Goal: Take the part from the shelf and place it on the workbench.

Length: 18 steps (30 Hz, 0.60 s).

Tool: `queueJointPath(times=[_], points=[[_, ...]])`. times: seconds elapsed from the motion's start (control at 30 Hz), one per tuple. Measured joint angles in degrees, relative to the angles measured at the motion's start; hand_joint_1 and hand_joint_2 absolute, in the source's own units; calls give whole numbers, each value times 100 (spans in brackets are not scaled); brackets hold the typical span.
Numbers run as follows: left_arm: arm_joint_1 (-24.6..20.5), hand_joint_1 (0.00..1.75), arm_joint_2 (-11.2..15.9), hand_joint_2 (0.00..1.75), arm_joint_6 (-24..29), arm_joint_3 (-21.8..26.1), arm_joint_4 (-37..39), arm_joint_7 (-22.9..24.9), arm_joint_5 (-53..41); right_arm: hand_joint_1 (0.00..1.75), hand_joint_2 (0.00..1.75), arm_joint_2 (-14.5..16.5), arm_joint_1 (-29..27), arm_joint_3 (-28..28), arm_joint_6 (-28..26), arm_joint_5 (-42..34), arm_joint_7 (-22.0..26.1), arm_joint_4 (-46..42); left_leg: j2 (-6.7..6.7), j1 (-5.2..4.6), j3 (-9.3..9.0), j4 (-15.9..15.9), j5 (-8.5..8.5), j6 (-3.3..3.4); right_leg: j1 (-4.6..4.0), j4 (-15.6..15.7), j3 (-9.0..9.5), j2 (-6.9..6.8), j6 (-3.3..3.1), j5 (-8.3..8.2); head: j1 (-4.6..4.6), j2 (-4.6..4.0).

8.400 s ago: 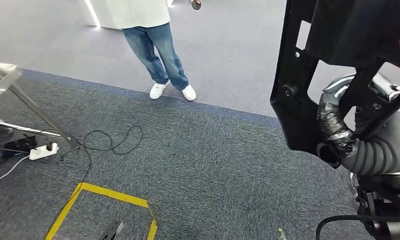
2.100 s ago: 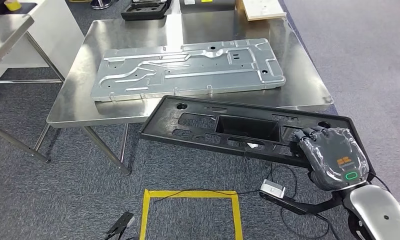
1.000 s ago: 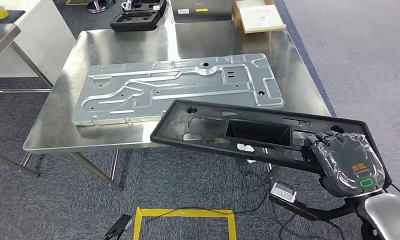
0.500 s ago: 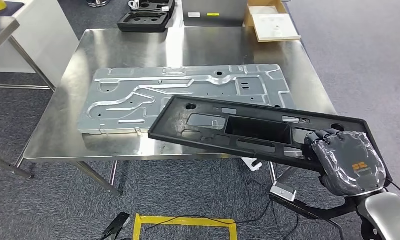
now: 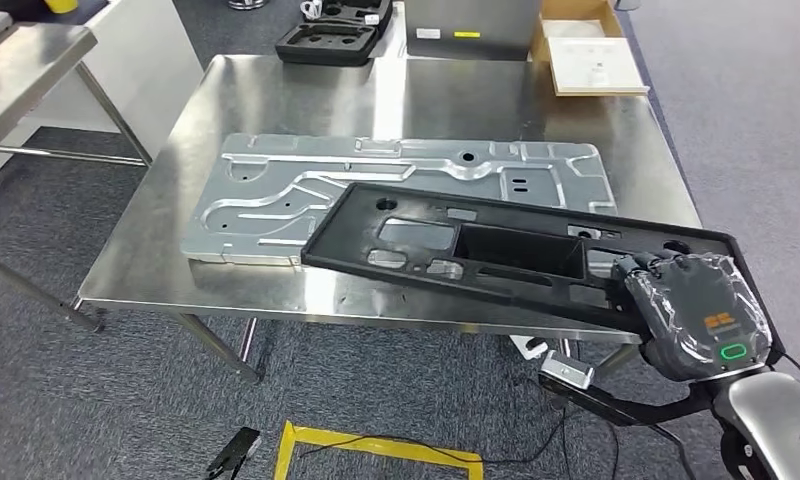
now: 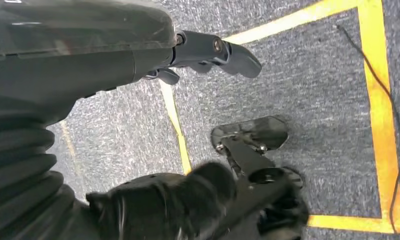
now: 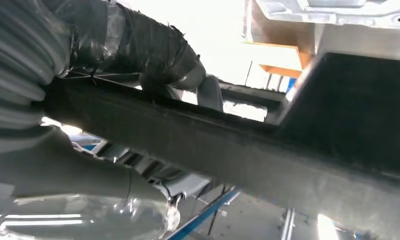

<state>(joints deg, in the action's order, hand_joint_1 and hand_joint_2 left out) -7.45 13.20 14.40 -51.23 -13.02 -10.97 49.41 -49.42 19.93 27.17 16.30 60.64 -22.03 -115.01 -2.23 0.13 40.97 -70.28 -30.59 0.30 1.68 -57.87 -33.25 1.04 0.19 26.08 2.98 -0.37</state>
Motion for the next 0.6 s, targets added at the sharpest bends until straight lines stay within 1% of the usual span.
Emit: queueJointPath(times=[0.03,0.07,0.1,0.13,0.17,0.2,0.23,0.3,0.33,0.37,0.4,0.43,0.47,0.5,0.53,0.57,0.6], points=[[0,0,-4,175,1,0,-3,9,-11,175,175,-11,-9,-32,4,-27,-8,1,159,33,182,-315,-59,-63,30,34,73,-68,-2,21,20,0],[8,0,-4,175,1,0,-3,12,-18,175,175,-14,-16,-39,8,-39,-8,1,176,58,144,-183,110,-85,48,32,107,-87,17,47,21,0],[13,0,-4,175,1,0,-3,14,-22,175,175,-14,-21,-40,12,-50,-7,2,185,78,-1,151,340,-101,64,30,141,-96,43,73,22,0],[14,0,-5,175,1,0,-3,14,-26,175,175,-16,-24,-45,14,-60,-5,2,191,94,-168,526,529,-112,73,26,169,-102,77,101,23,0],[9,0,-5,175,1,0,-3,15,-28,175,175,-19,-24,-57,16,-68,-4,2,191,94,-326,859,633,-104,69,15,183,-106,117,129,26,0],[7,0,-6,175,1,0,-3,18,-29,175,175,-25,-21,-74,18,-73,-4,2,190,87,-425,1057,668,-85,60,12,186,-106,158,144,27,0],[6,0,-7,175,1,0,-3,20,-32,175,175,-34,-19,-97,20,-76,-4,2,186,74,-465,1140,641,-58,51,12,184,-105,196,154,30,0],[12,0,-6,175,1,0,-3,28,-37,175,175,-51,-19,-136,25,-78,-5,2,183,57,-477,1156,615,15,57,41,197,-105,262,157,30,0],[14,0,-6,175,3,0,-3,31,-39,175,175,-61,-22,-146,34,-63,-5,5,182,58,-491,1172,613,53,68,26,198,-107,285,184,28,0],[13,0,-7,175,6,0,-3,32,-39,175,175,-69,-22,-149,49,-38,-6,12,182,60,-510,1190,614,93,73,-68,160,-109,300,256,22,0],[9,0,-9,175,8,0,-3,32,-39,175,175,-77,-22,-149,64,-6,-10,22,181,60,-530,1209,613,132,68,-290,56,-110,302,384,17,0],[7,0,-12,175,13,0,-3,32,-41,175,175,-83,-27,-149,74,25,-20,43,181,53,-542,1216,607,164,53,-635,-118,-110,293,547,10,0],[9,0,-16,175,15,0,-3,31,-43,175,175,-85,-44,-149,74,44,-38,75,181,37,-546,1216,598,190,31,-1040,-333,-110,278,711,8,0],[16,0,-19,175,16,0,-3,30,-44,175,175,-86,-74,-149,65,53,-59,116,181,18,-548,1213,589,210,10,-1397,-535,-109,263,820,8,0],[27,0,-22,175,18,0,-3,28,-44,175,175,-86,-116,-149,52,56,-78,169,177,-4,-554,1208,579,226,-11,-1593,-665,-109,243,827,8,1],[37,0,-24,175,18,0,-3,28,-41,175,175,-87,-155,-149,38,59,-93,223,171,-28,-563,1200,568,239,-30,-1561,-686,-109,212,720,8,1],[44,0,-27,175,18,0,-3,28,-37,175,175,-89,-188,-150,23,62,-101,274,163,-49,-574,1190,556,250,-50,-1343,-613,-109,174,538,8,1]])
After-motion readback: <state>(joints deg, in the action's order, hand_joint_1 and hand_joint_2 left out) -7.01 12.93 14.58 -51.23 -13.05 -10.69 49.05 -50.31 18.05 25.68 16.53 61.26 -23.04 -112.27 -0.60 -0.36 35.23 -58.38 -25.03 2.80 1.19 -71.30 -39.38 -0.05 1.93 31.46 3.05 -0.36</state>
